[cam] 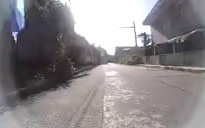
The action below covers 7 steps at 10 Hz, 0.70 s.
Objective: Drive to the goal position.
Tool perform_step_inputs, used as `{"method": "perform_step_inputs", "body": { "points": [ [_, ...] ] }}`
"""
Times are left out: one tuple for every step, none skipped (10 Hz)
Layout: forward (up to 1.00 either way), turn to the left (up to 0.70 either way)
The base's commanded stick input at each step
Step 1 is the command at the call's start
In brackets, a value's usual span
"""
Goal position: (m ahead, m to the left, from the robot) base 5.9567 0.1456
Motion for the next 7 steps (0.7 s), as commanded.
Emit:
{"method": "perform_step_inputs", "body": {
  "points": [
    [0.70,0.00],
    [0.70,0.00],
    [0.70,0.00],
    [0.70,0.00],
    [0.70,0.00],
    [0.70,0.00],
    [0.70,0.00]
  ]
}}
